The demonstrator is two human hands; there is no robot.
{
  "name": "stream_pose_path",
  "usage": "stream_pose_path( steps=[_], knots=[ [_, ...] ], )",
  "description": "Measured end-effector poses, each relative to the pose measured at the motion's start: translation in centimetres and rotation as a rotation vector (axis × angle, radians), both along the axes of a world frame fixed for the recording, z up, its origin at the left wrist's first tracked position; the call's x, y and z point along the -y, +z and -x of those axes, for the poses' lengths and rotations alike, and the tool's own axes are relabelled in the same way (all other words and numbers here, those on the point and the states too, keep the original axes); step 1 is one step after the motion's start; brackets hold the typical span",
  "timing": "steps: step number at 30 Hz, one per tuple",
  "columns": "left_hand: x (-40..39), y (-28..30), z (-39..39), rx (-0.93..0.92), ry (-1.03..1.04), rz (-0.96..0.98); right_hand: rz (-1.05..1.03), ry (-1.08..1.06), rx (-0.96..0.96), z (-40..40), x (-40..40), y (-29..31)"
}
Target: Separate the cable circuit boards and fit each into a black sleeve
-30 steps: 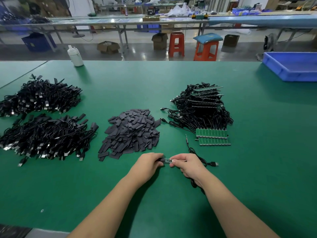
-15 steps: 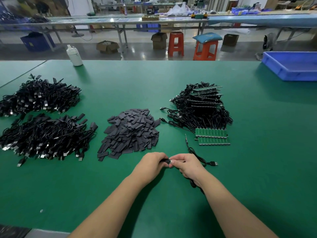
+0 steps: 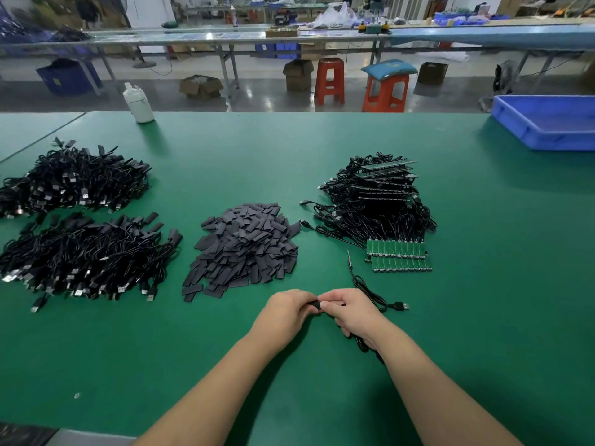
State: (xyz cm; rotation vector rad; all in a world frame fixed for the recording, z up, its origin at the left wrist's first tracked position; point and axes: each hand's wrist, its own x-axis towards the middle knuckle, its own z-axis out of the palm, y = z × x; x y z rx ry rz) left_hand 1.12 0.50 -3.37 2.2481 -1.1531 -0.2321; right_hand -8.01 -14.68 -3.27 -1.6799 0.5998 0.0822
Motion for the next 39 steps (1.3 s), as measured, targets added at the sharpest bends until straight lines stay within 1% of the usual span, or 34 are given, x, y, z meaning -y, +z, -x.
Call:
stream_pose_path(
  steps=[3,7,10,12,14,16,19,20,21,22,25,26,28,29,30,31,32,33,34,35,36,37,39],
  knots=[
    [0.7,-0.1,0.2,0.053,0.009,-0.115,0.031,0.035,-0.004,0.0,-0.1,0.0],
    [1.2,-0.1,0.2,0.155,-0.014,-0.255,-0.049,0.035,0.004,-0.1,-0.2,0.2],
    [1.3,-0.2,0.3,0.258,-0.073,-0.336,-0.087,0.046,0.023,-0.1,-0.1,0.2],
    [1.4,-0.4,0.3,0.276,-0.116,-0.299,-0.103,0.058,0.048,0.0,-0.2,0.1],
    [1.2,-0.4,0.5,0.262,-0.152,-0.200,-0.107,0.059,0.060,0.0,-0.3,-0.1],
    [1.1,-0.3,0.8,0.165,-0.090,-0.065,-0.116,0.039,0.053,-0.2,-0.3,-0.3],
    [1.3,-0.1,1.9,-0.132,0.187,0.210,-0.177,-0.057,0.049,-0.5,-0.3,0.0],
    [1.4,-0.1,2.4,-0.220,0.283,0.264,-0.214,-0.110,0.065,-0.6,-0.3,0.2],
    [1.4,0.0,2.7,-0.306,0.345,0.273,-0.272,-0.173,0.094,-0.8,-0.3,0.3],
    [1.4,-0.1,3.0,-0.396,0.353,0.263,-0.361,-0.245,0.136,-1.0,-0.4,0.6],
    [1.3,0.2,3.3,-0.710,0.210,0.298,-0.716,-0.444,0.304,-2.0,-1.0,1.6],
    [1.2,0.4,3.3,-0.785,0.185,0.323,-0.793,-0.486,0.336,-2.4,-1.4,2.1],
    [1.2,0.8,3.2,-0.862,0.221,0.389,-0.873,-0.520,0.374,-3.2,-2.2,2.9],
    [1.2,1.1,3.0,-0.897,0.256,0.426,-0.872,-0.507,0.375,-3.5,-2.5,3.3],
    [1.1,1.4,2.7,-0.927,0.279,0.449,-0.811,-0.482,0.361,-3.7,-2.8,3.7],
    [0.8,1.8,2.4,-0.926,0.292,0.455,-0.638,-0.447,0.325,-3.8,-2.9,4.0],
    [0.3,2.1,1.8,-0.876,0.303,0.441,-0.353,-0.402,0.275,-3.8,-2.7,4.2],
    [-0.3,2.5,0.9,-0.777,0.320,0.409,0.009,-0.345,0.220,-3.7,-2.2,4.0],
    [-1.2,2.9,-0.3,-0.639,0.346,0.356,0.371,-0.287,0.163,-3.5,-1.6,3.8],
    [-2.3,3.3,-1.7,-0.485,0.379,0.287,0.659,-0.230,0.098,-3.3,-0.8,3.6],
    [-3.5,3.7,-3.3,-0.343,0.422,0.219,0.839,-0.171,0.016,-3.0,-0.1,3.2],
    [-4.8,4.0,-5.1,-0.234,0.471,0.166,0.936,-0.105,-0.083,-2.7,0.7,2.8],
    [-7.7,4.8,-8.7,-0.054,0.584,0.062,0.973,0.053,-0.266,-1.9,1.8,1.9]
  ],
)
